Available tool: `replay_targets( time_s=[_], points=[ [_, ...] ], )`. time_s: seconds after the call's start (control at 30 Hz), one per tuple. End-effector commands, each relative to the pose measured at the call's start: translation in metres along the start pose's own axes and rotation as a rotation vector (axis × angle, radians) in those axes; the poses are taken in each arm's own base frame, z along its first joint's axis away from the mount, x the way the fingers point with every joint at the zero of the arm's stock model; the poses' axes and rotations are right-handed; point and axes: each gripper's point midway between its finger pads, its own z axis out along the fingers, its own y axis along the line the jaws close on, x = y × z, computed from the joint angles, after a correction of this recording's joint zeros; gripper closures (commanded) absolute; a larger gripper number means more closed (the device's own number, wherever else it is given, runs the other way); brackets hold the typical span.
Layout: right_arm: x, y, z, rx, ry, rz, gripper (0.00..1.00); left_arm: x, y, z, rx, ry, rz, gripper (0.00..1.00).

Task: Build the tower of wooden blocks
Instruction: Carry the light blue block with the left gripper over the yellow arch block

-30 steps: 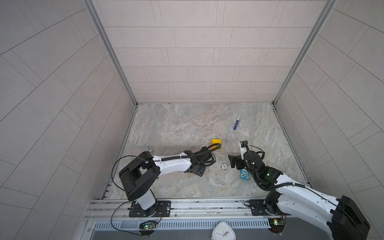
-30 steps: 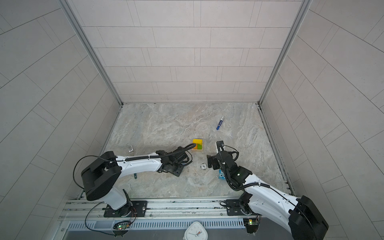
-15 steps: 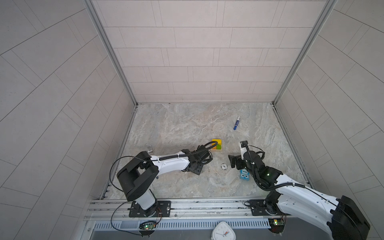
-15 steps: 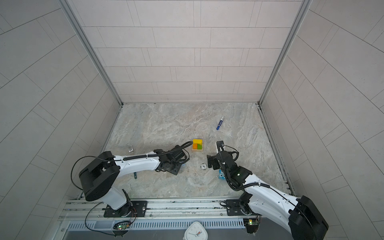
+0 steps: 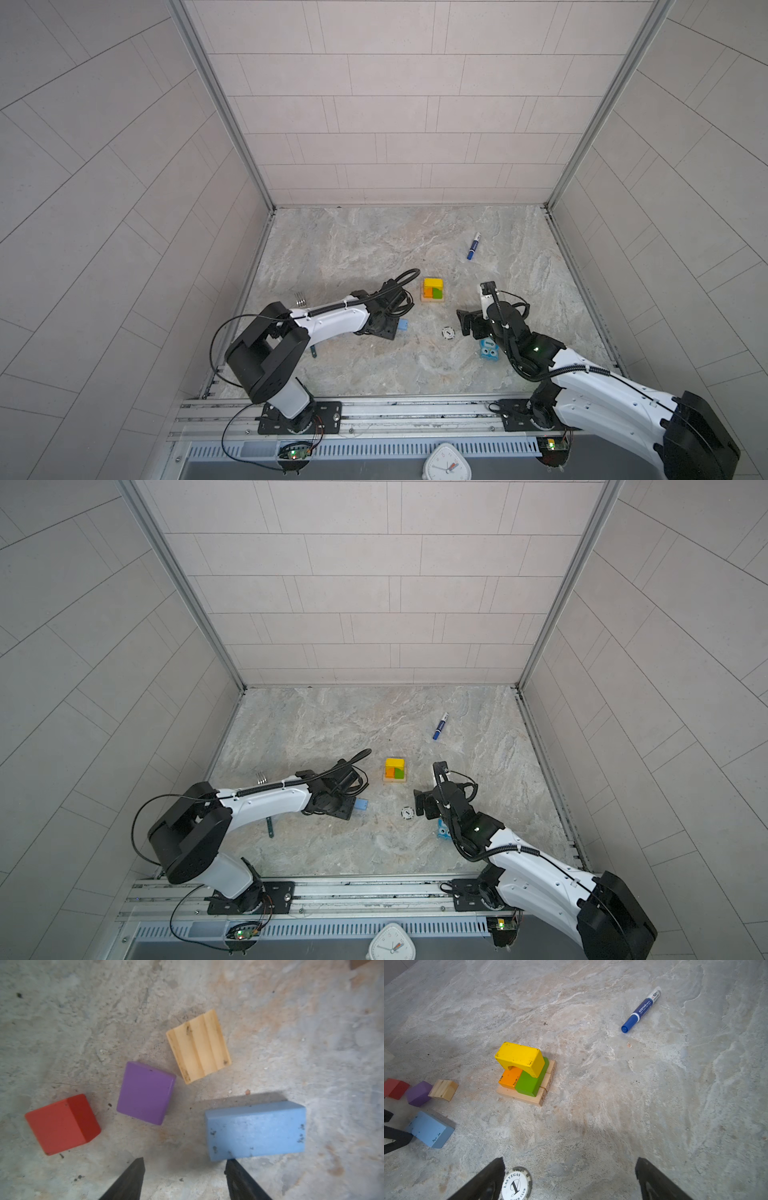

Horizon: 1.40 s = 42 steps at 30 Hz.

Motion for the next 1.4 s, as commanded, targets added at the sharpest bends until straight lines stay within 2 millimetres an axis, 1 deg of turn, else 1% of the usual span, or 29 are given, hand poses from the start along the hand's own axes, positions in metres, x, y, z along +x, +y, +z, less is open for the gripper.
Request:
replay_targets(
  time_s=[0.0, 0.07, 0.1, 0.17, 0.27, 0.33, 0.4, 0.47, 0.67, 0.87, 1.0, 1.13, 1.23, 1.37],
  points=[
    [-0.003, -0.001, -0.001, 0.007, -0.001, 0.013, 0.00, -0.006, -0.008, -0.013, 0.050, -0.017, -0.015, 0.27],
    [-0.003, -0.001, -0.001, 0.007, -0.001, 0.013, 0.00, -0.007, -0.012, -0.017, 0.074, -0.022, -0.018, 0.23],
    [-0.002, -0.001, -0.001, 0.008, 0.000, 0.012, 0.00, -0.007, -0.014, -0.018, 0.087, -0.025, -0.017, 0.19],
    [-0.002, -0.001, 0.000, 0.006, 0.001, 0.012, 0.01, -0.009, -0.017, -0.023, 0.104, -0.038, -0.015, 0.15],
    [-0.002, -0.001, 0.000, 0.006, 0.003, 0.012, 0.00, -0.013, -0.020, -0.029, 0.121, -0.055, -0.016, 0.11],
    [-0.002, -0.001, 0.001, 0.007, 0.006, 0.012, 0.00, -0.015, -0.022, -0.032, 0.129, -0.066, -0.014, 0.10],
    [-0.003, 0.000, 0.001, 0.003, 0.004, 0.012, 0.00, -0.018, -0.024, -0.033, 0.130, -0.079, -0.015, 0.06],
    [-0.002, 0.003, 0.000, -0.014, 0.004, 0.006, 0.00, -0.021, -0.026, -0.033, 0.135, -0.087, -0.018, 0.06],
    [-0.003, 0.017, -0.003, -0.103, -0.008, -0.017, 0.00, -0.027, -0.032, -0.026, 0.130, -0.084, -0.024, 0.06],
    [-0.002, 0.034, -0.005, -0.204, -0.007, -0.050, 0.00, -0.033, -0.042, -0.017, 0.144, -0.076, -0.021, 0.11],
    [-0.002, 0.045, -0.007, -0.267, -0.010, -0.069, 0.00, -0.036, -0.043, -0.010, 0.130, -0.067, -0.023, 0.14],
    [-0.001, 0.054, -0.009, -0.321, -0.008, -0.086, 0.00, -0.034, -0.045, -0.003, 0.122, -0.046, -0.029, 0.18],
    [0.001, 0.057, -0.010, -0.341, -0.006, -0.094, 0.00, -0.031, -0.045, 0.003, 0.114, -0.028, -0.032, 0.21],
    [0.000, 0.057, -0.010, -0.341, -0.009, -0.092, 0.00, -0.030, -0.044, 0.008, 0.093, -0.023, -0.031, 0.22]
  ],
)
